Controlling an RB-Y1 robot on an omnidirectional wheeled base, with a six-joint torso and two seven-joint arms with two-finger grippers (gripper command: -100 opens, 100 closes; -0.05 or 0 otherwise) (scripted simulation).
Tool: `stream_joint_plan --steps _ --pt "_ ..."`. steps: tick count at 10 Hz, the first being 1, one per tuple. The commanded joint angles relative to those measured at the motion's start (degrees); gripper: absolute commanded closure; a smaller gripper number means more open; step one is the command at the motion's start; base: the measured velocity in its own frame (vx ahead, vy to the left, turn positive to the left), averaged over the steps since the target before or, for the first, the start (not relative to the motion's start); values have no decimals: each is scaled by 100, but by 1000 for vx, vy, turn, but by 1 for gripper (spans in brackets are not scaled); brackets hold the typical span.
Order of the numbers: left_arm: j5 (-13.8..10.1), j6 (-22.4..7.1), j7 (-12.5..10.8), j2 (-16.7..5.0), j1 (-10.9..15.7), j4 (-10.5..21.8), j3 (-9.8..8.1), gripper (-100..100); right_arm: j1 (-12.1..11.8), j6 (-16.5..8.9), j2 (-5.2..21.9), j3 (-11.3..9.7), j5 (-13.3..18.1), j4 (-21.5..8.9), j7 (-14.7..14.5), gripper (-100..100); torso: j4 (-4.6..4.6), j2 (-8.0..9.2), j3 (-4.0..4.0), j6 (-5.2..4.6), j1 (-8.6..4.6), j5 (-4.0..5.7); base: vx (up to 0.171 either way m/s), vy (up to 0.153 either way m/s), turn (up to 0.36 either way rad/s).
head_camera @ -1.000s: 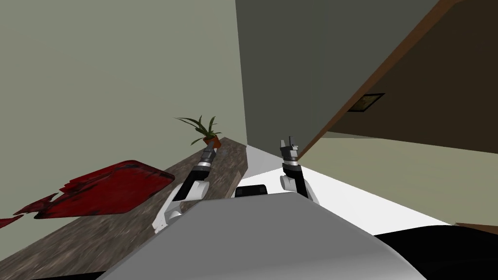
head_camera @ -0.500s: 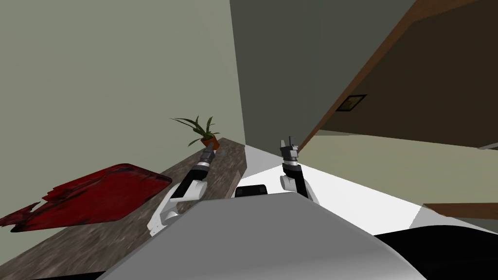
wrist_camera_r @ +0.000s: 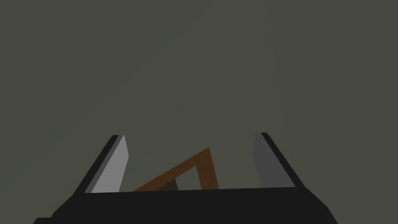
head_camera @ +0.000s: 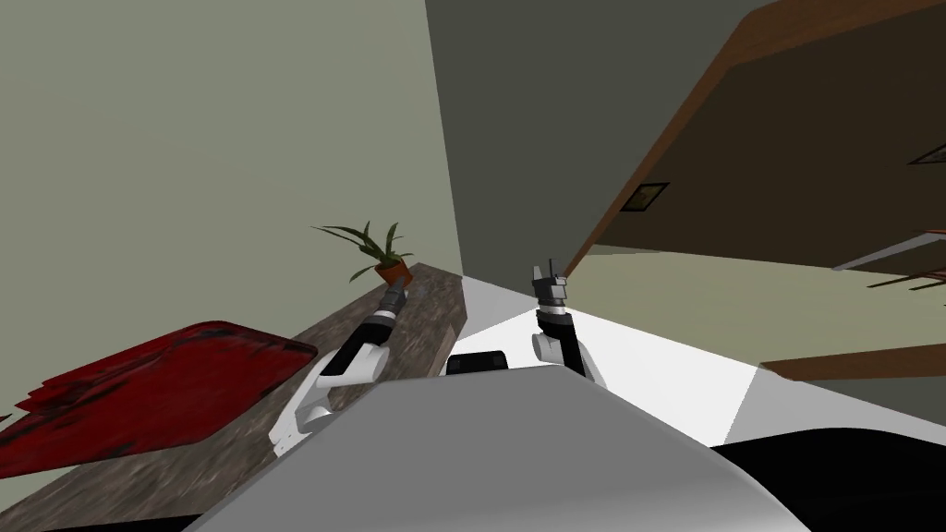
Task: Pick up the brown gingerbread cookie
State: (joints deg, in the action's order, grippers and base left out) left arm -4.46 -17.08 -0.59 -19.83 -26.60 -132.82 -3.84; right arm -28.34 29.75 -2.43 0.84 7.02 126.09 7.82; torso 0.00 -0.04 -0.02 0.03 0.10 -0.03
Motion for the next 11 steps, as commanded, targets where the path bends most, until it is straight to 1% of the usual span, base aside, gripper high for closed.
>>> stream_joint_plan --steps 1,2,3,4,5,7,8,11 --pt "-46 -286 -36 -67 -45 -22 -67 -100 0 0 0 0 0 0 0 0 0 0 0 0 0 0 1 6 -125" --pt "-46 -337 -36 -67 -45 -22 -67 -100 0 0 0 0 0 0 0 0 1 -3 -2 -3 -2 0 3 7 -53" --pt "-82 -557 -60 -124 -95 -11 -121 -100 0 0 0 0 0 0 0 0 1 -4 -2 0 -2 1 9 2 -99" --pt "-117 -718 -80 -181 -151 4 -175 -100 0 0 0 0 0 0 0 0 1 -6 -3 -2 -3 1 21 1 -216" --pt "-117 -773 -80 -181 -151 4 -175 -100 0 0 0 0 0 0 0 0 2 -10 -6 -3 -3 1 18 6 -46" --pt "-181 -1142 -111 -289 -276 42 -280 -100 0 0 0 0 0 0 0 0 3 -12 -7 -1 -5 1 31 -3 -139" --pt "-181 -1186 -111 -289 -276 42 -280 -100 0 0 0 0 0 0 0 0 4 -16 -9 -2 -5 1 34 2 -42" --pt "-265 -1709 -138 -439 -484 114 -430 -100 -1 0 0 0 0 0 0 0 5 -25 -14 -2 -6 2 56 -5 -131"
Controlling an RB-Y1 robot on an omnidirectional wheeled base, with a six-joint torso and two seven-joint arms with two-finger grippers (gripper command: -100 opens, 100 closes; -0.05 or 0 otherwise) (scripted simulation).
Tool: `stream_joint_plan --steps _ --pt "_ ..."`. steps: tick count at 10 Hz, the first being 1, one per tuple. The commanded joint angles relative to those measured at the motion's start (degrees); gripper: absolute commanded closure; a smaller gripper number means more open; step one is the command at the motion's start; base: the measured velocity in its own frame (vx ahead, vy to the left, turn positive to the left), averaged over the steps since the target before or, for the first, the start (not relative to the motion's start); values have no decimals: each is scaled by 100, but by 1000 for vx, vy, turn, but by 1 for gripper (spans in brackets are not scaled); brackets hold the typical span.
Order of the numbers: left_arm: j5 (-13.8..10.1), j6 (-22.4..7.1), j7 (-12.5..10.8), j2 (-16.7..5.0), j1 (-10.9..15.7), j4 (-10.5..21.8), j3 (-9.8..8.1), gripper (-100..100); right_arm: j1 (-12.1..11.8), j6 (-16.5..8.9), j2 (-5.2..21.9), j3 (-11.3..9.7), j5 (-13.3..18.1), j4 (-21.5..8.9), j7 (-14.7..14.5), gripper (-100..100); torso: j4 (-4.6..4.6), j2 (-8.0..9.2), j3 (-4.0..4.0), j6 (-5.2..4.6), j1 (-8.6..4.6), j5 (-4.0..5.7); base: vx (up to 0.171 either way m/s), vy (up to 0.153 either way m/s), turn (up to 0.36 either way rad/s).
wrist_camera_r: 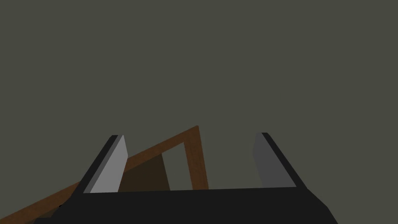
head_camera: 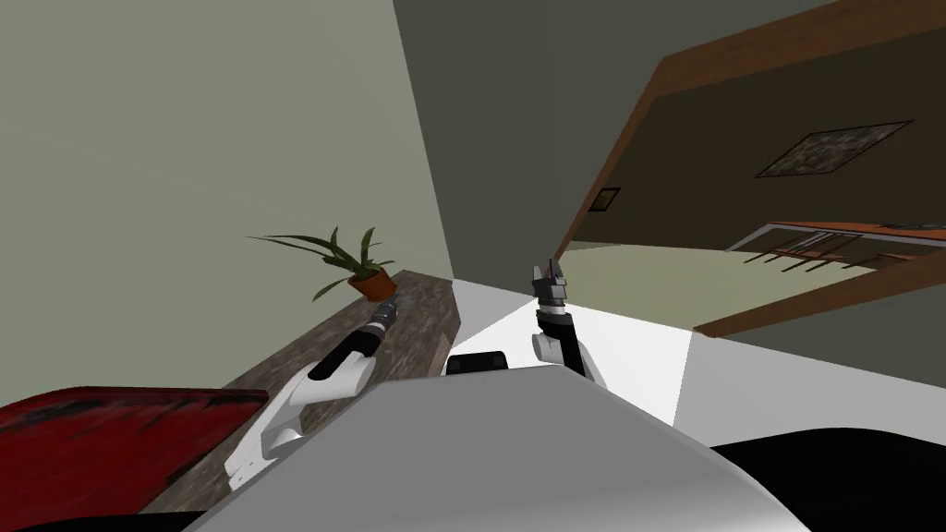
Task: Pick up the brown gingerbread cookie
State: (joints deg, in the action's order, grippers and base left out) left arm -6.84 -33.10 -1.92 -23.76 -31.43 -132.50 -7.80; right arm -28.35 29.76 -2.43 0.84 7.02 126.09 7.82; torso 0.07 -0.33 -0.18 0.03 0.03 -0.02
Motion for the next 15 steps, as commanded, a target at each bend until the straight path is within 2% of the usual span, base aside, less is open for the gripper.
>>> stream_joint_plan --steps 1,2,5,8,10,11,12,13,14,15 --pt "-51 -286 -9 -94 -70 108 -80 -100 0 0 0 0 0 0 0 0 0 0 0 0 0 0 71 -6 -180" --pt "-51 -314 -9 -94 -70 108 -80 -100 0 0 0 0 0 0 0 0 1 -3 -2 -2 1 0 56 -2 -47" --pt "-114 -749 -17 -221 -260 182 -203 -100 0 0 0 0 0 0 0 0 0 -1 0 0 2 0 71 5 -103" --pt "-159 -1061 -20 -309 -400 233 -293 -100 0 0 0 0 0 0 0 0 1 -6 -3 1 3 0 81 14 -98" --pt "-178 -1187 -21 -346 -452 251 -329 -100 0 0 0 1 0 0 0 0 1 -6 -4 0 12 -3 70 34 -62" --pt "-189 -1106 -19 -346 -454 260 -327 -100 0 0 0 1 0 0 0 0 1 -3 -2 1 11 -2 28 14 -9" --pt "-188 -1128 -20 -347 -455 259 -329 0 0 0 0 1 0 0 0 0 -1 9 4 2 4 -1 6 3 1" --pt "-162 -1034 -4 -321 -375 425 -315 -100 0 0 0 0 0 0 0 0 -4 18 10 2 0 0 27 5 -32" --pt "-146 -979 5 -306 -327 524 -307 -100 0 0 0 0 0 0 0 0 -3 14 8 1 0 0 37 17 -31" --pt "-157 -1028 -3 -319 -344 467 -312 -100 0 0 0 0 0 0 0 0 -2 11 6 1 4 -1 15 10 -6"
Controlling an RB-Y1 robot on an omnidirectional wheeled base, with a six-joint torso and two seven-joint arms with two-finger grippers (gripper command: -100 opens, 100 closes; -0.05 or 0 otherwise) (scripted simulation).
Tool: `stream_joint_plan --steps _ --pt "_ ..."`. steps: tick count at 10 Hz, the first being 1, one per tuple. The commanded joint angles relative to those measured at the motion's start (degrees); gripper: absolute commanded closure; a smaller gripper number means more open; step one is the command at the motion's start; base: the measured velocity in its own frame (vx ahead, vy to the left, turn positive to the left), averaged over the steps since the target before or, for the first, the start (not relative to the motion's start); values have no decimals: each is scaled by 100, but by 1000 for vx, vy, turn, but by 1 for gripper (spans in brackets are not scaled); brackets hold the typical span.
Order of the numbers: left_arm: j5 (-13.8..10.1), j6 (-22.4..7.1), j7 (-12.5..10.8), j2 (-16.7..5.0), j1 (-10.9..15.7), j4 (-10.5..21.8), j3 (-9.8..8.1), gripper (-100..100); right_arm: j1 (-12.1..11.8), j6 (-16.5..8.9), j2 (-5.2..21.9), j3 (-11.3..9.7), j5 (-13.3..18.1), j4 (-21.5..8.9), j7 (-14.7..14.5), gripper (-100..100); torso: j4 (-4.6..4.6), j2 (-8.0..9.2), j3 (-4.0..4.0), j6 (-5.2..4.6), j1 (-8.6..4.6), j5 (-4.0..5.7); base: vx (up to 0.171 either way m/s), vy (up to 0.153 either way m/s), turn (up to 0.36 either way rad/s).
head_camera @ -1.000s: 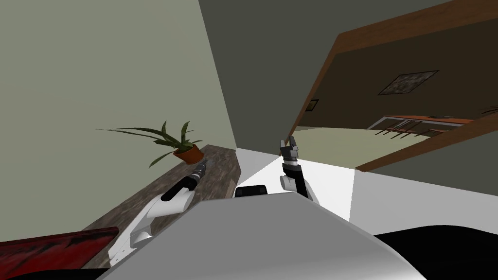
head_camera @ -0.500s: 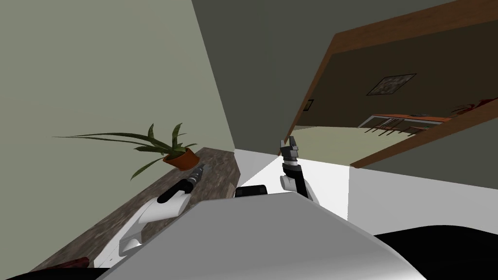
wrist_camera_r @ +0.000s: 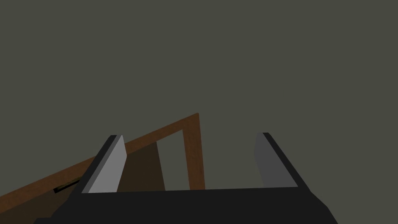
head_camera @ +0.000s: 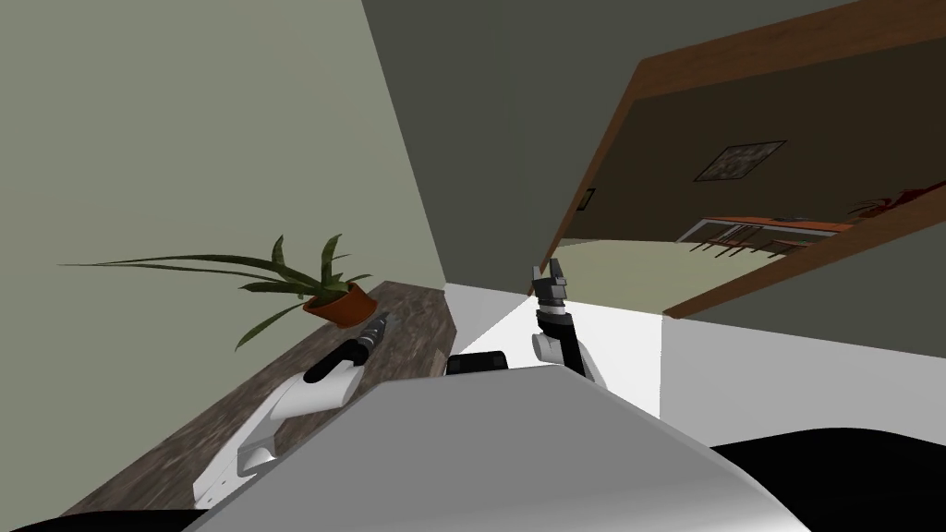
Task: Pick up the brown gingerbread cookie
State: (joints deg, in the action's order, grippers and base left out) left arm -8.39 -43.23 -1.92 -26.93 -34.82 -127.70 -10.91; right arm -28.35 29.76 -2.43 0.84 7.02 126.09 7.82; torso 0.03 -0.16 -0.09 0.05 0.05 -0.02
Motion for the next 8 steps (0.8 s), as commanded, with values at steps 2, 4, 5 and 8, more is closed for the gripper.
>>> stream_joint_plan --steps 2,4,5,8 --pt "-1 -7 0 1 -9 7 2 100 0 0 0 0 0 0 0 0 -5 3 4 -5 -5 5 0 0 0" --pt "0 3 -1 0 1 -3 0 100 0 0 0 0 0 0 0 0 0 5 2 0 -5 2 0 0 0" --pt "0 4 0 0 1 -3 0 100 0 0 0 0 0 0 0 0 0 5 2 0 -4 2 0 0 0" --pt "-15 -49 -9 -14 -54 -119 -10 100 0 0 0 0 0 0 0 0 -1 14 7 3 -10 3 -11 -5 15"
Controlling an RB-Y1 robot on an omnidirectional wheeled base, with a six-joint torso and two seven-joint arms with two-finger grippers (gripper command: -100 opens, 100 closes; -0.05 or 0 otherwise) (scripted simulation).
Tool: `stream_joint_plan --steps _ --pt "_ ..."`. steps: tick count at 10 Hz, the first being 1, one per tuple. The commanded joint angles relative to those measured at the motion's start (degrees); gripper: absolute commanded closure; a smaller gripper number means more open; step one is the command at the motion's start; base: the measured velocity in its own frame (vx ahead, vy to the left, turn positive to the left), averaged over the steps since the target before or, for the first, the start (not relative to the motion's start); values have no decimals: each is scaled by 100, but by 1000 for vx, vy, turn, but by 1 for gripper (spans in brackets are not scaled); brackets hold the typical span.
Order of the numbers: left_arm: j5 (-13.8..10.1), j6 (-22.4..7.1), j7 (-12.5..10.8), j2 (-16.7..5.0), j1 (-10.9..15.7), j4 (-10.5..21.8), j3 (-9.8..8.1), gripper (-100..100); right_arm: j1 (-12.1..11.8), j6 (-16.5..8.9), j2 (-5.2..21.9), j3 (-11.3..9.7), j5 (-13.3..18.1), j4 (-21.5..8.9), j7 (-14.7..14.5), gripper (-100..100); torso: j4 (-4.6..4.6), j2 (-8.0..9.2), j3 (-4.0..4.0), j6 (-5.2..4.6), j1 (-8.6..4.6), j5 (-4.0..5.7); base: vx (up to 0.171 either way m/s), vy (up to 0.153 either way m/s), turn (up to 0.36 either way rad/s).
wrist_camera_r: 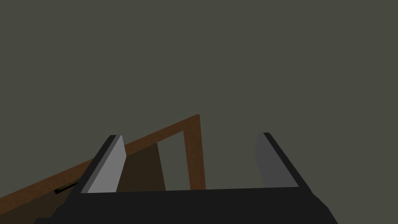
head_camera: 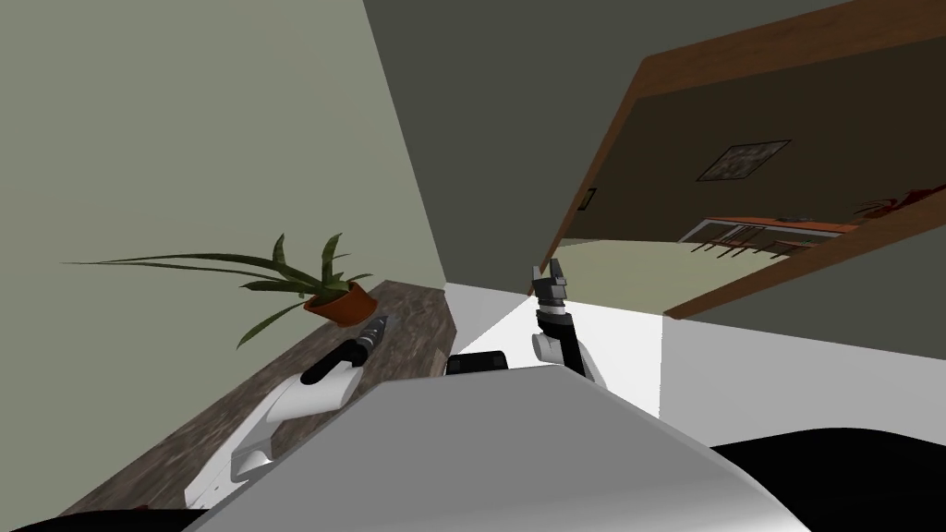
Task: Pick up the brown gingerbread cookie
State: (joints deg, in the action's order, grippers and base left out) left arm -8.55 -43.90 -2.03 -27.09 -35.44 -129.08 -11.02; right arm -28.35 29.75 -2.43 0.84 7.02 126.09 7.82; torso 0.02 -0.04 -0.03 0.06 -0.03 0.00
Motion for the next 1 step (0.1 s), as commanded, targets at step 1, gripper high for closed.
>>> stream_joint_plan --steps 1 --pt "0 0 0 0 0 0 0 0 0 0 0 0 0 0 0 0 0 0 0 0 0 0 0 0 0"
